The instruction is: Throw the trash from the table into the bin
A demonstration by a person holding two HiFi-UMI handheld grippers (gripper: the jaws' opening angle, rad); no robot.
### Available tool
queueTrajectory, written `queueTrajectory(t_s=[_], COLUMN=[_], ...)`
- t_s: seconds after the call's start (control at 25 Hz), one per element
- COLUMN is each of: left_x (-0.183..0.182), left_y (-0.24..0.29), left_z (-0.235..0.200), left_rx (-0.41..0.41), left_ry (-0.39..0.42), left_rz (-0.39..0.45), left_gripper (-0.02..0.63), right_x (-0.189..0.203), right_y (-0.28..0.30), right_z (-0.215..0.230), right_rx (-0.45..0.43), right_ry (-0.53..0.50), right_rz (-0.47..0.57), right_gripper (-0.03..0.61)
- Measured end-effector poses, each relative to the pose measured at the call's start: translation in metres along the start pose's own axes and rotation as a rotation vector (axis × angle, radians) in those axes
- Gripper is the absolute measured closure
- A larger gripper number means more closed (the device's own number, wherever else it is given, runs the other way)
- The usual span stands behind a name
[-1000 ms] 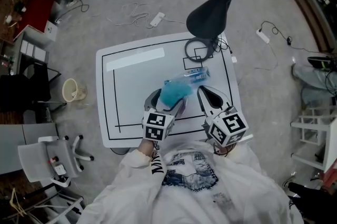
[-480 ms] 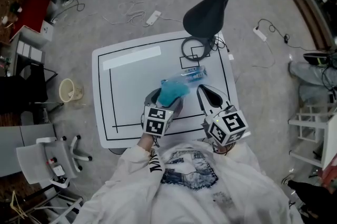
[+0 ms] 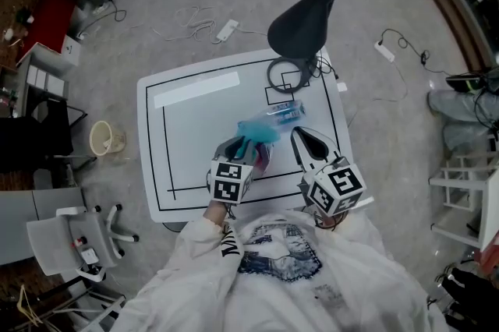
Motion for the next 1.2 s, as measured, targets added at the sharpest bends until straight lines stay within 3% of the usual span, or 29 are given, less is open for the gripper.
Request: queueTrajectory(t_s=[0.28,0.92,1.2], left_x=[-0.008,-0.051,-0.067], left_y=[-0.007,-0.048,-0.089], left_z=[-0.002,-0.013,-0.015], left_rx=[-0.033,-0.141,-0.228], left_ry=[0.004,0.002,-0.027], left_rz=[0.028,0.189,0.339], left_gripper=[0.584,0.591,0.594], right_x=[-0.002,-0.008,-0.015], right_y=[-0.004,-0.025,-0.037], right_z=[0.002,0.002,-0.008], right_rx=[-0.004,-0.022,-0.067], right_ry=[0.014,0.027,0.009], right_rz=[0.02,0.081,0.109], right_gripper=[0.557,0.557,0.558])
Point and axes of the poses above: the fingertips, and each gripper's own axes: y forward along the fingers, z to its right, x out of its underside, the point moved 2 cm from there along -y, backward along the fingers, and after that the axes turned 7 degrees about -y, right-handed, at the moved point
